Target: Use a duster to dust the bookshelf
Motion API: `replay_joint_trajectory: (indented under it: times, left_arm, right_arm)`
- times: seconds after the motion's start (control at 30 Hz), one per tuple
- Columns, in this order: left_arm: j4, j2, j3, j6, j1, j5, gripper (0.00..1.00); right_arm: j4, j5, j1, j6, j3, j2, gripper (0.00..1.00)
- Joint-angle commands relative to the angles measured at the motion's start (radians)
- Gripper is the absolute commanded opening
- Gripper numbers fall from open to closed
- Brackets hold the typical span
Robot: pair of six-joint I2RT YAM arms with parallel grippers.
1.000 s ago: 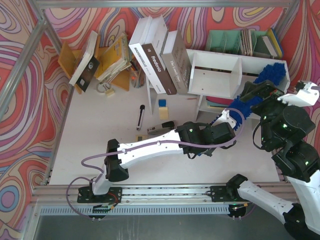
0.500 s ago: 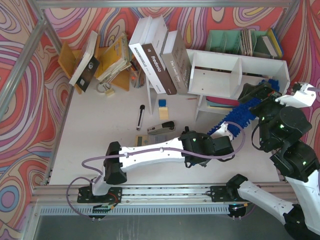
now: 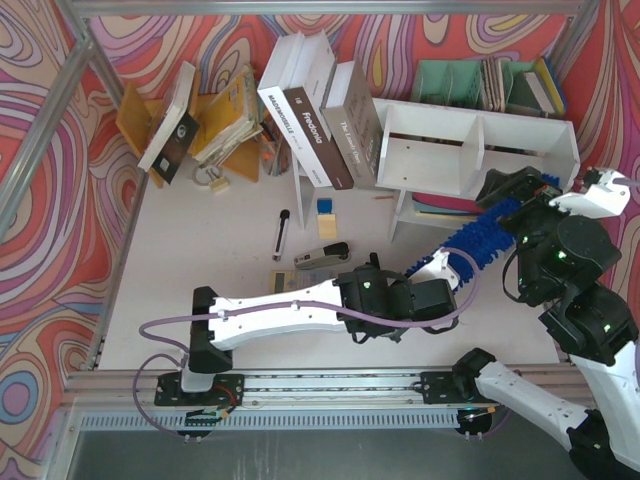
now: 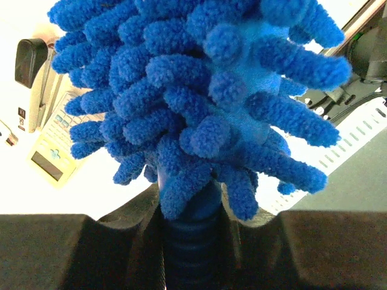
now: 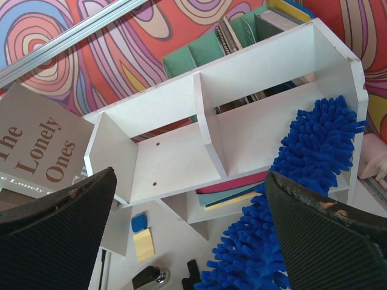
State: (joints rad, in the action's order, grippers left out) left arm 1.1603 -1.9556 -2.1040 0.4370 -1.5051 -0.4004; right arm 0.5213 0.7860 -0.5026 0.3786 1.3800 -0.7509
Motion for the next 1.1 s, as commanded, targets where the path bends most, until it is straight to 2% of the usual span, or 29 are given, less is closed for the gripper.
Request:
replay_joint_trajectory:
  times: [0.0, 0.17, 0.57, 0.77, 1.07]
  left_arm:
    - [-0.029, 0.030, -0.008, -0.014, -0.006, -0.043, 0.00]
    - [-0.006, -0.054, -0.138, -0.028, 0.020, -0.053, 0.00]
    - [-0.003, -0.212, -0.331, -0.054, 0.101, -0.001, 0.00]
    - [0.011, -0.247, -0.344, -0.052, 0.125, 0.032, 0.00]
    - [-0.012, -0.178, -0.288, -0.052, 0.081, 0.035, 0.00]
  right_arm:
    - [-0.023, 0.018, 0.004, 0.011, -0.010, 0.010, 0.99]
    - [-0.020, 0.019, 0.004, 0.011, -0.007, 0.016, 0.99]
    - [-0.018, 0.034, 0.004, 0.013, -0.030, 0.036, 0.99]
    - [-0.025, 0.036, 0.004, 0.003, -0.034, 0.033, 0.99]
    - [-0.026, 0.039, 0.004, 0.008, -0.027, 0.030, 0.99]
